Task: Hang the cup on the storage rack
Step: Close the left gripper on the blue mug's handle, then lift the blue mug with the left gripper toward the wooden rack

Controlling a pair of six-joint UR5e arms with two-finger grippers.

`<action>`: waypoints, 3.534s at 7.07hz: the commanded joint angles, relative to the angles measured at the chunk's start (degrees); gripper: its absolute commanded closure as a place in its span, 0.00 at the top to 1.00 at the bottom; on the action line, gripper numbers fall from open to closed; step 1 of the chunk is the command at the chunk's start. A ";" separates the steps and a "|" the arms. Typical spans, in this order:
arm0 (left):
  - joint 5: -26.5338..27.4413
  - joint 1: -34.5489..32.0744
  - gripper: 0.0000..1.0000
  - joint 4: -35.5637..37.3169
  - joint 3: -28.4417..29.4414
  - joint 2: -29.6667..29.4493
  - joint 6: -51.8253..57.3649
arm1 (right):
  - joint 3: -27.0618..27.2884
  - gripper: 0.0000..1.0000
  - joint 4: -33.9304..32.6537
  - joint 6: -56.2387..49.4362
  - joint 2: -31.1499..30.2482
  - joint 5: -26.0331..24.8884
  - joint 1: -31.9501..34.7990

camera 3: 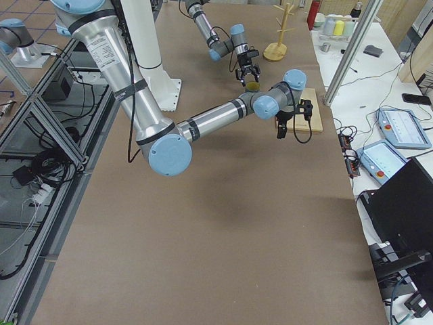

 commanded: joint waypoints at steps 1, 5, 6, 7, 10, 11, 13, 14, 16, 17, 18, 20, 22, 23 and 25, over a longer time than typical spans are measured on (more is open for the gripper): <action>0.00 0.27 0.89 -0.08 0.04 -0.10 0.07 | -0.07 1.00 0.00 0.00 0.02 0.00 -0.23; 0.09 0.35 0.46 -0.08 0.04 -0.02 -0.02 | -0.16 1.00 0.00 0.09 0.02 -0.09 -0.49; 0.09 0.35 0.36 -0.08 0.04 0.07 -0.10 | -0.16 1.00 0.00 0.09 0.02 -0.09 -0.49; 0.09 0.35 0.29 -0.08 0.04 0.16 -0.10 | -0.16 1.00 0.00 0.09 0.02 -0.09 -0.58; 0.00 0.27 0.00 -0.16 -1.27 0.69 -5.90 | -0.16 1.00 0.00 0.09 0.02 -0.09 -0.67; 0.00 0.18 0.00 -0.16 -2.94 0.86 -10.17 | -0.07 1.00 0.00 0.09 0.02 -0.09 -0.58; 0.00 -1.13 0.00 -0.08 -8.99 1.92 -13.72 | 0.10 1.00 0.00 0.09 -0.07 0.00 -0.49; -0.09 -2.18 0.00 -0.25 -11.28 3.05 -17.21 | 0.10 1.00 0.00 0.09 -0.16 -0.09 -0.49; -0.09 -6.22 0.00 -0.25 -18.39 8.13 -25.92 | 0.19 1.00 0.17 0.18 -0.33 -0.17 -0.49; -0.17 -8.85 0.00 -0.34 -19.90 9.55 -32.03 | 0.19 1.00 0.18 0.18 -0.34 -0.26 -0.49; -0.17 -12.09 0.00 -0.43 -20.79 10.52 -37.58 | 0.28 1.00 0.18 0.18 -0.42 -0.79 -0.49; -0.17 -18.25 0.00 -0.34 -20.10 12.10 -45.76 | 1.07 1.00 0.18 0.79 -0.42 -1.93 -1.28; -0.09 -20.73 0.00 -1.21 -17.99 11.42 -61.44 | 1.68 1.00 0.18 0.80 -0.34 -2.55 -1.72; 0.00 -21.44 0.00 -4.87 -16.16 11.32 -65.89 | 1.77 1.00 0.18 0.88 -0.25 -2.55 -1.72; 0.18 -23.89 0.00 -21.26 -7.66 11.41 -81.67 | 1.86 1.00 0.18 0.88 0.02 -3.51 -1.81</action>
